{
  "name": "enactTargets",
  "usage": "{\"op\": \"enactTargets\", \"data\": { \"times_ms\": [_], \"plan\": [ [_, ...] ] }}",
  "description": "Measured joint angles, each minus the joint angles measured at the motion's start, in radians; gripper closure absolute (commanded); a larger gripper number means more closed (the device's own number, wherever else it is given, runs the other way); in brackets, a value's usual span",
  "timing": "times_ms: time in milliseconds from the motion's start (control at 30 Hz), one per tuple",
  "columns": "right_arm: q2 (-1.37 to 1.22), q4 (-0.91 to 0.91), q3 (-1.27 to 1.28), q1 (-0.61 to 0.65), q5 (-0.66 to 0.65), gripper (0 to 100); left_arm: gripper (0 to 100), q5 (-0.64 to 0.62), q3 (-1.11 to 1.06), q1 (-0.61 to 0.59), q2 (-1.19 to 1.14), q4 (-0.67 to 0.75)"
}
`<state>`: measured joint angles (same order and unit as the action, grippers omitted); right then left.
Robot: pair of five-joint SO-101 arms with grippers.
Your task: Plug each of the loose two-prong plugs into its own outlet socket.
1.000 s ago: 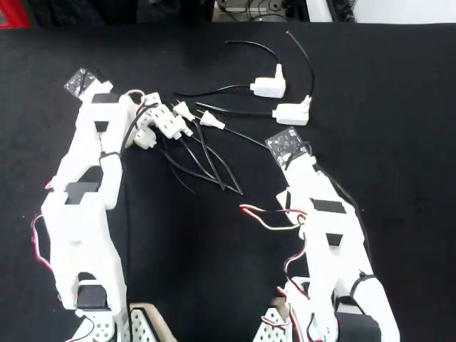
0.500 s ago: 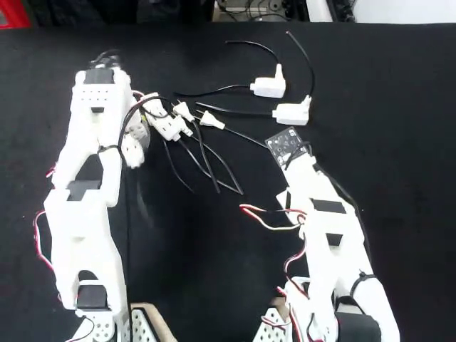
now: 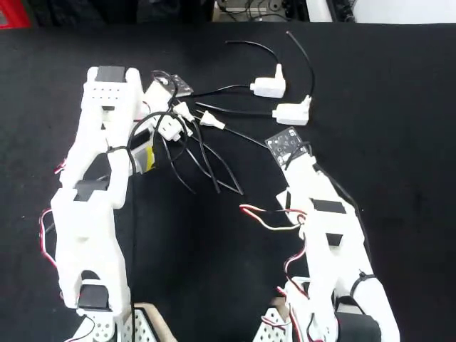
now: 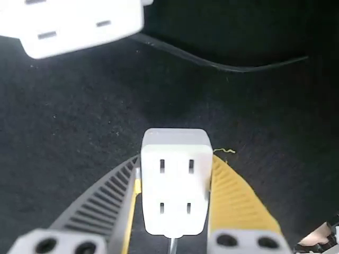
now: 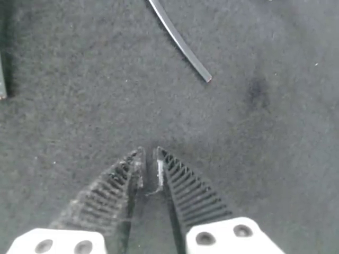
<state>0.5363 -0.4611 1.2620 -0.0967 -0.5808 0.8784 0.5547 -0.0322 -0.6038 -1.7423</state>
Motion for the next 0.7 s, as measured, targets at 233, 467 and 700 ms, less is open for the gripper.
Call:
{"op": "enactTargets", "data": {
  "times_ms": [233,467,700],
  "plan": [
    [0.0,0.0,0.0,0.0,0.0,96.8,71,0.003,0.003,0.0,0.0,-0.002],
    [0.0,0.0,0.0,0.0,0.0,96.8,70,-0.015,0.026,0.0,0.0,-0.002],
    [0.005,0.0,0.0,0.0,0.0,96.6,70,-0.244,0.011,0.0,0.095,-0.002]
  ]
}}
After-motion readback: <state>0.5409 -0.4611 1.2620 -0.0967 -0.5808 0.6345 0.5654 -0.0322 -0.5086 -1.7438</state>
